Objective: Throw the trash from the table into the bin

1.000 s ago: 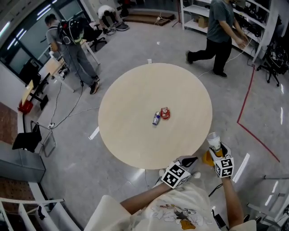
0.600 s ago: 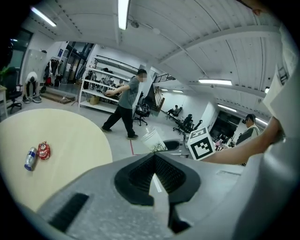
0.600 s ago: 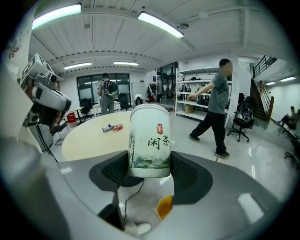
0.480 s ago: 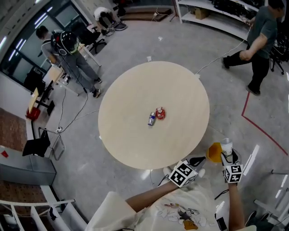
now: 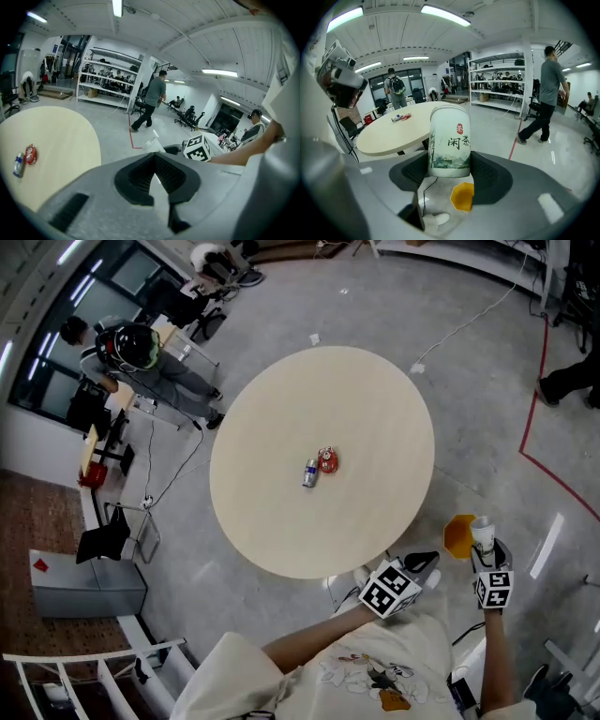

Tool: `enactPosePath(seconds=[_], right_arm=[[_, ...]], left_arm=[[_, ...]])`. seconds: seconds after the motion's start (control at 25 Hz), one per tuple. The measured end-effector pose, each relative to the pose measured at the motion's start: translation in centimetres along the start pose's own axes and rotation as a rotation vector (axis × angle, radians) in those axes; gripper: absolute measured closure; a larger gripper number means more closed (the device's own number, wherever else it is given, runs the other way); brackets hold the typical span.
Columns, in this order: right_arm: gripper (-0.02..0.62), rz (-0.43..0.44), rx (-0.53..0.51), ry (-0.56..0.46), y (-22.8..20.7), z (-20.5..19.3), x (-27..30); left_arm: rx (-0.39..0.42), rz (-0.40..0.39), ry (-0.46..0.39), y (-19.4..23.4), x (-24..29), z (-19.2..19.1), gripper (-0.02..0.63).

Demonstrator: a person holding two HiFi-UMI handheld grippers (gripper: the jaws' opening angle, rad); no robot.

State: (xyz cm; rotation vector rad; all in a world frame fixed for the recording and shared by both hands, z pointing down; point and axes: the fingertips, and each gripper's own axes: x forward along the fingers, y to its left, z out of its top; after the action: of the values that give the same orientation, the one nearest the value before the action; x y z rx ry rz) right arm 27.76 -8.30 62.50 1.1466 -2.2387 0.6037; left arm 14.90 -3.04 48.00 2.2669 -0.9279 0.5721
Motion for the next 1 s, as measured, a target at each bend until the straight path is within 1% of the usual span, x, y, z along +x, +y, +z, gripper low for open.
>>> enactPosePath(seconds=[0.16,0.4,0.48,0.6,0.72,0.84,1.0], right_arm=[[0.311,0.015,0.016,0.030,-1.5,-1.8,1.4],[0.311,0.021,0.050,0.098,-2.1,-6.5,1.8],[0.311,0.031,0.050,0.111,-2.3,-7.2,3.4],[0.311,0.042,0.040,0.145,-3.9,-9.2,6.5],[0.311,0.040,0.051,0.197,-4.8,-12.3,7.2],[0.311,0.039,0.072,0.226,-5.3,-14.9,8.4],[0.311,0.058,0.056,0.267,-5.4,-18.2,10.9]], left_arm=[[-0.008,0.011,0.047,-0.2,2.0,0.0,0.600],[-0.026,-0.003,0.130,-1.7,3.6,-2.1,0.600],[-0.027,0.011,0.146,-0.9,4.1,-2.3,0.600],[-0.034,0.035,0.154,0.6,6.2,-2.7,0.600],[-0.055,0.022,0.197,0.4,8.3,-4.1,0.600],[-0.054,0.013,0.237,0.5,10.2,-5.6,0.600],[-0.065,0.001,0.272,1.0,12.4,-7.7,0.600]])
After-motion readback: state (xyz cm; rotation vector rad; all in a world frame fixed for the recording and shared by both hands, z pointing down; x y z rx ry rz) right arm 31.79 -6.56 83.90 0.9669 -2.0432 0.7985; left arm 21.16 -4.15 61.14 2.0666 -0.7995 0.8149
